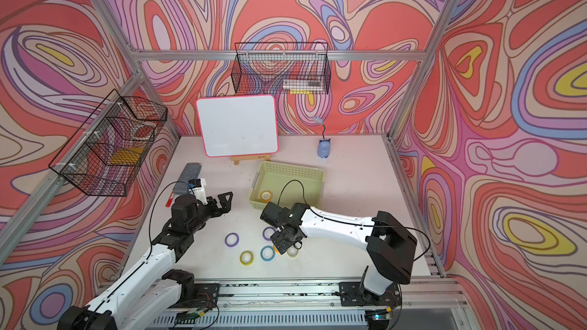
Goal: Put the transparent tape into the storage box
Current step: Place the tape in the storage box, then pick up the tape at the center of the board.
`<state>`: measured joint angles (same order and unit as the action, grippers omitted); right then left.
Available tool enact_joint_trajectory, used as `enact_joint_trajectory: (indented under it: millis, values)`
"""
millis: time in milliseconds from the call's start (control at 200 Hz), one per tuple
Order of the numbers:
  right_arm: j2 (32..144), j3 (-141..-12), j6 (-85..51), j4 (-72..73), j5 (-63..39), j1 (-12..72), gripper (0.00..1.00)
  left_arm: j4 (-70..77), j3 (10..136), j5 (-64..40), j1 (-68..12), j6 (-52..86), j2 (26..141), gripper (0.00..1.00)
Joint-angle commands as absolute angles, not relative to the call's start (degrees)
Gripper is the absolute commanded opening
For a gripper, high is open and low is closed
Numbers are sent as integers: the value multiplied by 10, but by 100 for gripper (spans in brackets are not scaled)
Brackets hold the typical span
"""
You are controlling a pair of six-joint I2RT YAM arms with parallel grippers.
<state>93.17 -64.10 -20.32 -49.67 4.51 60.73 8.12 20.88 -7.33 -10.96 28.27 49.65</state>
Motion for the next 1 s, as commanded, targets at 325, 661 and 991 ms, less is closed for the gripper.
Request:
enact_joint_trajectory:
  millis: [325, 661, 991]
  values:
    - [988, -635, -156, -460, 25, 612, 76, 73, 204, -69, -111, 272, 495, 99]
    - [1012, -635, -151, -445, 6, 612, 76, 74, 204, -69, -112, 272, 496, 99]
    - [1045, -636, -150, -436, 1, 612, 76, 75, 204, -70, -112, 273, 497, 99]
